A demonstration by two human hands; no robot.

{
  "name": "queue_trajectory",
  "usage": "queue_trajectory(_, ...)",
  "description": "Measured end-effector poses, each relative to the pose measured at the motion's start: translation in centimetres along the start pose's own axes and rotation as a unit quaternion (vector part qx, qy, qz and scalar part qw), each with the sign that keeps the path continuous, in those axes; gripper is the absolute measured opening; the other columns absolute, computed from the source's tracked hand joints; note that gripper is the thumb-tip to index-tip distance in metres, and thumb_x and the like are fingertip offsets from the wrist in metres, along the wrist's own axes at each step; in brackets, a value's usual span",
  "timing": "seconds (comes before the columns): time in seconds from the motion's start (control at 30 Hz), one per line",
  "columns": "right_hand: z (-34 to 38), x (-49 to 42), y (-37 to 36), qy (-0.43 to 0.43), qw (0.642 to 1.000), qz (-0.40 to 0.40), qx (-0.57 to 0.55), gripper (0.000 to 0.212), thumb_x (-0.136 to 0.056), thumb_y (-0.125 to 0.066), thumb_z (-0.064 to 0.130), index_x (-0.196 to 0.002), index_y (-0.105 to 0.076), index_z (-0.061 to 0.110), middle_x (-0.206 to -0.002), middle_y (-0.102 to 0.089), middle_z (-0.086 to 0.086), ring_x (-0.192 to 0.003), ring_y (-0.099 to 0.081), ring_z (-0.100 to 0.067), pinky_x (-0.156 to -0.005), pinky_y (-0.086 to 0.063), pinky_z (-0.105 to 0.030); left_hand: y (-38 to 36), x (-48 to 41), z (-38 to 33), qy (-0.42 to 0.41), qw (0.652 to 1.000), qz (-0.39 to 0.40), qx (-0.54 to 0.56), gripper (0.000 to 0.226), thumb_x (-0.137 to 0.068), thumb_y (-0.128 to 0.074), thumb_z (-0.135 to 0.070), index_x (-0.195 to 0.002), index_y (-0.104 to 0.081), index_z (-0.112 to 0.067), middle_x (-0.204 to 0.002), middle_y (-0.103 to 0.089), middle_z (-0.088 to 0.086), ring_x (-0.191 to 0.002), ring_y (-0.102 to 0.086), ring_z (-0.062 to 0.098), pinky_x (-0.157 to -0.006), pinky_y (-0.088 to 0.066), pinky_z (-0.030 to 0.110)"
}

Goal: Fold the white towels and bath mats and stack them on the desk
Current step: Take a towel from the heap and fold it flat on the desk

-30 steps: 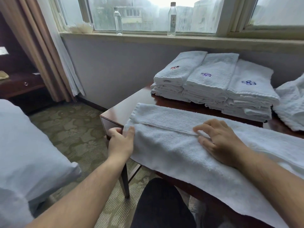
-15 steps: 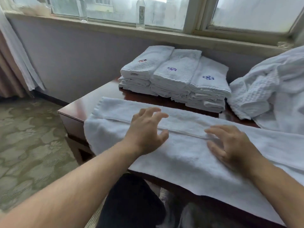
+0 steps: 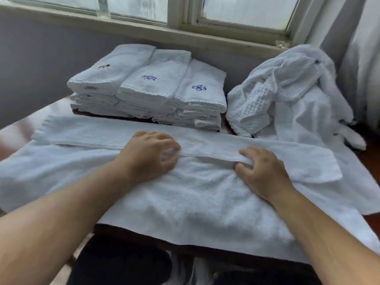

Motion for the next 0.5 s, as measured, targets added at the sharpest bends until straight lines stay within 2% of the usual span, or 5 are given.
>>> queue_trajectory(0.1,-0.4,0.2,0.4,0.003,1.0,-0.005,-0.031,0.042,-0.09,-0.066,0.033,-0.131,-0.064,0.023,-0.138,-0.059,0.003,-0.131,-0.048,-0.02,-0.107,-0.033,-0.037,0.1,-1.4,-3.0,-0.026,0.997,0.007,-0.072,0.041,-0.095,-0.048,-0.055,-0.129,-0.06,-0.035,-0.132,-0.06,-0.009,-0.117,-0.057,0.018,-0.101,-0.038,0.039)
queue_trajectory(0.17,-1.5,0.8,1.4,-0.006,1.0,-0.025,-0.005,0.039,-0.089,-0.067,0.026,-0.127,-0.068,0.022,-0.134,-0.063,0.001,-0.127,-0.053,-0.023,-0.107,-0.035,-0.042,-0.5,-2.8,-6.4,-0.03,0.998,0.012,-0.058,0.049,-0.094,-0.053,-0.055,-0.136,-0.054,-0.03,-0.135,-0.057,-0.006,-0.121,-0.054,0.02,-0.102,-0.041,0.041)
queue_trajectory(0.23,-4.1,1.5,3.3,-0.035,0.997,-0.062,0.043,0.039,-0.085,-0.066,0.016,-0.123,-0.071,0.02,-0.129,-0.067,-0.003,-0.122,-0.057,-0.029,-0.104,-0.037,-0.045,-1.6,-3.9,-9.3,-0.01,0.999,0.005,-0.049,0.043,-0.096,-0.054,-0.043,-0.136,-0.053,-0.027,-0.133,-0.057,-0.002,-0.119,-0.054,0.022,-0.1,-0.043,0.042)
queue_trajectory(0.37,-11.1,3.7,6.5,-0.139,0.981,-0.095,0.098,0.054,-0.086,-0.051,0.001,-0.134,-0.065,0.023,-0.145,-0.057,-0.005,-0.136,-0.047,-0.028,-0.112,-0.032,-0.05,-2.3,-4.3,-10.8,0.021,0.997,-0.064,-0.044,0.026,-0.101,-0.046,-0.026,-0.117,-0.066,-0.027,-0.116,-0.064,-0.003,-0.105,-0.057,0.023,-0.091,-0.044,0.041)
queue_trajectory(0.5,-12.7,4.8,8.0,-0.157,0.968,-0.18,0.083,0.059,-0.083,-0.047,-0.01,-0.127,-0.07,0.021,-0.144,-0.058,-0.007,-0.137,-0.047,-0.031,-0.112,-0.031,-0.052,-2.1,-3.9,-11.8,-0.056,0.993,-0.098,0.017,0.018,-0.093,-0.059,-0.021,-0.103,-0.074,-0.021,-0.106,-0.069,0.0,-0.1,-0.059,0.028,-0.084,-0.047,0.042)
Point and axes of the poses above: each hand's wrist, its own x-axis away from the middle knuckle, its own y-axis out of the back of the hand, z = x × y, the point moved 8 cm from there along -x, towards the middle knuckle
